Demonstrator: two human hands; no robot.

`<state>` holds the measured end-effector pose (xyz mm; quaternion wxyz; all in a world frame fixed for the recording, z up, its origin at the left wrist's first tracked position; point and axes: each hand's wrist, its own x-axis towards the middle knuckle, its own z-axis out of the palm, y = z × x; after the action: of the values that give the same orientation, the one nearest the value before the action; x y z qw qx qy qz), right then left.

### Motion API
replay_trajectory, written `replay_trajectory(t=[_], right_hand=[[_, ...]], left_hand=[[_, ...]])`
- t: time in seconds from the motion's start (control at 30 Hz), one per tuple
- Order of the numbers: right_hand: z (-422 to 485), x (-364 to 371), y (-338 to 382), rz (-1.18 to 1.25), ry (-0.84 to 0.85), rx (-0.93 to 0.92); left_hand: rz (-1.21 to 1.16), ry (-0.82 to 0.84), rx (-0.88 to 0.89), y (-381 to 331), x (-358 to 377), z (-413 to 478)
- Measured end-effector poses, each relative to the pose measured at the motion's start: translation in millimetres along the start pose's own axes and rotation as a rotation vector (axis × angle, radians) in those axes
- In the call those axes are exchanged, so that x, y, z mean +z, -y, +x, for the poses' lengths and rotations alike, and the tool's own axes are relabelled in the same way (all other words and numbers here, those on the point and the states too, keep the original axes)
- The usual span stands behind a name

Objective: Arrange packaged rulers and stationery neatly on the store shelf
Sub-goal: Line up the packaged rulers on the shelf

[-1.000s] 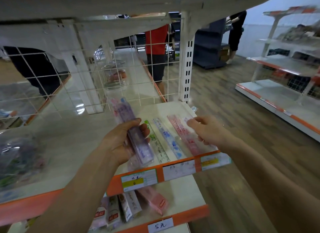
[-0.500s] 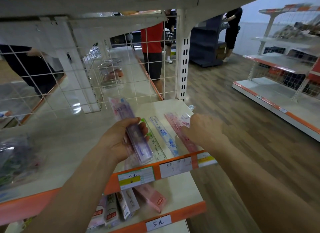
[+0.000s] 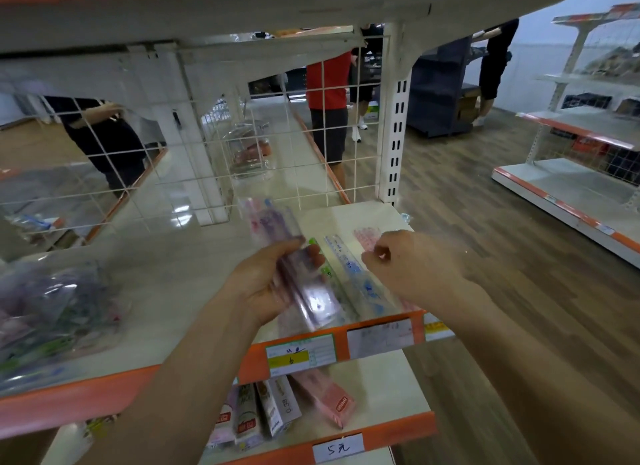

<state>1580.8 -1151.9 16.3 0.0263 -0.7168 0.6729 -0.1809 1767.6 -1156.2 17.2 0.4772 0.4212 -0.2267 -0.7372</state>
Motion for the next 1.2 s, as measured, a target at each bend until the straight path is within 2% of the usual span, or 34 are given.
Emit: replay_trajectory(t=[0.07, 0.13, 0.33, 0.43, 0.63, 0.87, 1.03, 1.2], right_hand=[[-5.8, -2.0, 17.6, 0.263, 0.008, -0.037], [-12.0, -1.3, 31.0, 0.414, 0.01, -0.065], [-15.4, 9.2, 39.0, 0.556, 0.106, -0.052], [-16.2, 6.9, 37.8, 0.765, 0.156, 0.032], [-21.4, -0.2, 35.8, 0.986, 0.255, 0.093], [-24.0, -4.7, 31.9, 1.096, 0.282, 0.138], [-22.9, -4.3, 28.1, 1.103, 0.157, 0.188], [-23.4, -7.4, 25.2, 1.254, 0.162, 0.242]], left_hand=[[0.001, -0.006, 0.004, 3.7, 4.3, -0.6], [0.006, -0.033, 0.001, 6.1, 8.3, -0.6], [0.038, -0.006, 0.03, 4.2, 10.3, -8.9], [0.012, -0.013, 0.025, 2.4, 8.2, -13.5], [0.023, -0.031, 0.045, 4.1, 8.2, -16.7], [0.076, -0.038, 0.044, 5.4, 12.0, -17.3], [0.06, -0.014, 0.038, 6.7, 16.1, -15.6], [0.052, 0.0, 0.038, 7.6, 21.1, -14.7]])
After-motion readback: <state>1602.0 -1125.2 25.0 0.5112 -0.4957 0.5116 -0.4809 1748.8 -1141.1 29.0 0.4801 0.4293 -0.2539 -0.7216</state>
